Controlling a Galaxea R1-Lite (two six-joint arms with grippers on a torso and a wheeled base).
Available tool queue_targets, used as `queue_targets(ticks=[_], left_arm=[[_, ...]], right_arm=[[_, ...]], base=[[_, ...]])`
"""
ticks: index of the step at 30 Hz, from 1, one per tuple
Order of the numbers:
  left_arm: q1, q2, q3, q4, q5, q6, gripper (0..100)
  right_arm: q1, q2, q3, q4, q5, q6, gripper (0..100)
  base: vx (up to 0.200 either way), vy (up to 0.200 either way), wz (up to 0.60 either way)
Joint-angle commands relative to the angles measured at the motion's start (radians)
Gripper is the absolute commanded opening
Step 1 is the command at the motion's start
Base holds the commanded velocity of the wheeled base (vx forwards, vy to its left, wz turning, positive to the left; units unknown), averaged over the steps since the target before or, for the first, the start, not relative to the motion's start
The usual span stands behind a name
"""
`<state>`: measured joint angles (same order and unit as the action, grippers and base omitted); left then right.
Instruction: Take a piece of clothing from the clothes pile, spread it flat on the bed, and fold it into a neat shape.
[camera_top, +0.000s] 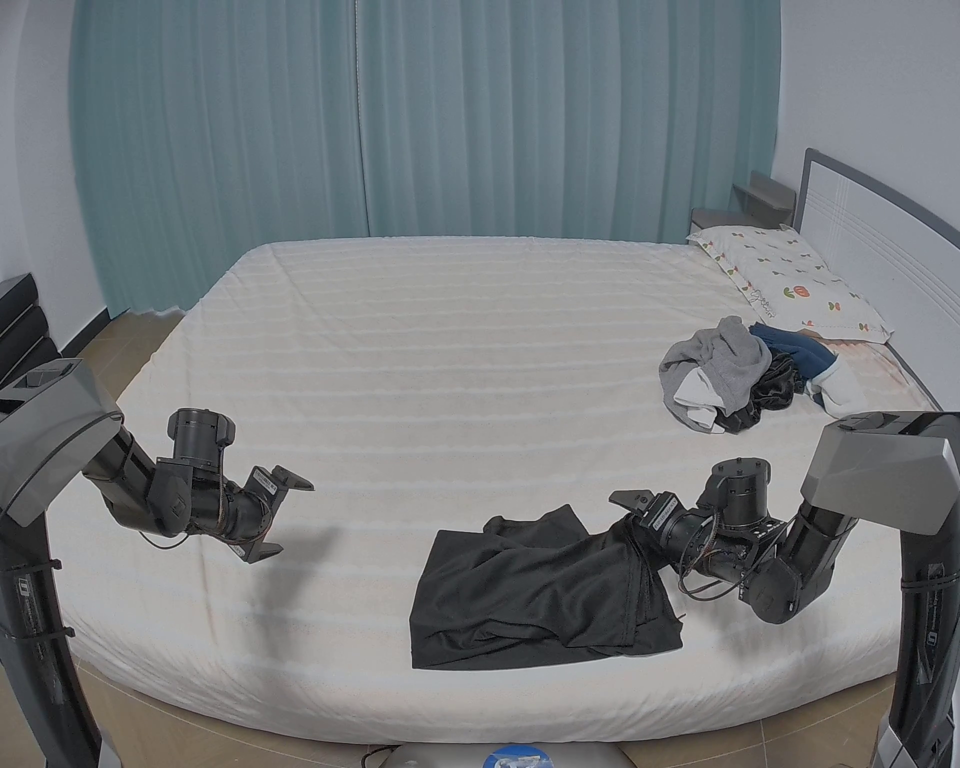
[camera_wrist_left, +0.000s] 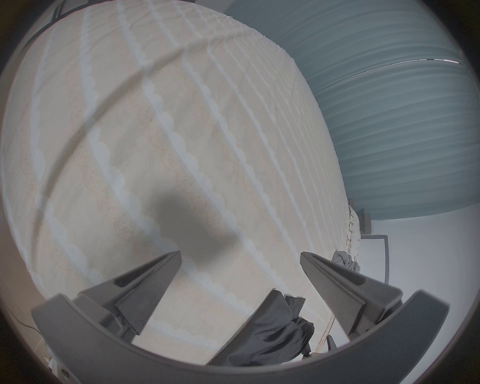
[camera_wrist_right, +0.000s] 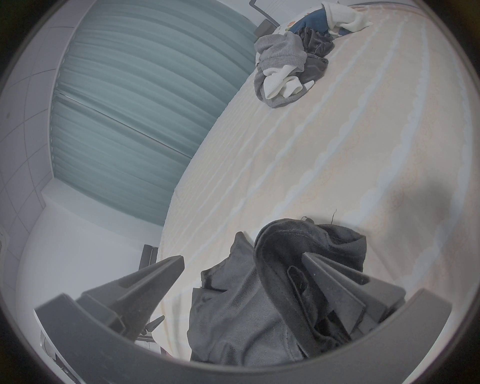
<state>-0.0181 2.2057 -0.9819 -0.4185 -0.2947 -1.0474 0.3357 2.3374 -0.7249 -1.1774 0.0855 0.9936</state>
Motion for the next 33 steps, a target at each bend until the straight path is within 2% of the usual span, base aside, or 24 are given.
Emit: queue_targets(ticks=[1, 6, 7, 15, 22, 33], left_arm=[[0.000, 0.003, -0.001, 0.000, 0.000, 0.000, 100], [0.000, 0.003, -0.003, 0.000, 0.000, 0.000, 100], [0.000, 0.003, -0.003, 0.000, 0.000, 0.000, 100], [0.000, 0.003, 0.002, 0.000, 0.000, 0.001, 100], [0.000, 0.003, 0.003, 0.000, 0.000, 0.001, 100], [0.000, 0.003, 0.005, 0.000, 0.006, 0.001, 100]], right_arm=[[0.008, 0.034, -0.011, -0.002, 0.000, 0.000, 100], [0.009, 0.059, -0.037, 0.001, 0.000, 0.000, 100], [0.009, 0.062, -0.044, 0.002, -0.003, 0.000, 0], [-0.004, 0.040, -0.031, 0.053, -0.004, 0.002, 0], [-0.077, -0.001, 0.015, 0.041, 0.007, 0.003, 0], [-0.084, 0.017, 0.038, 0.001, 0.013, 0.007, 0]], base=[[0.000, 0.000, 0.00], [0.000, 0.000, 0.00], [0.000, 0.000, 0.00], [0.000, 0.000, 0.00], [0.000, 0.000, 0.00], [0.000, 0.000, 0.00]])
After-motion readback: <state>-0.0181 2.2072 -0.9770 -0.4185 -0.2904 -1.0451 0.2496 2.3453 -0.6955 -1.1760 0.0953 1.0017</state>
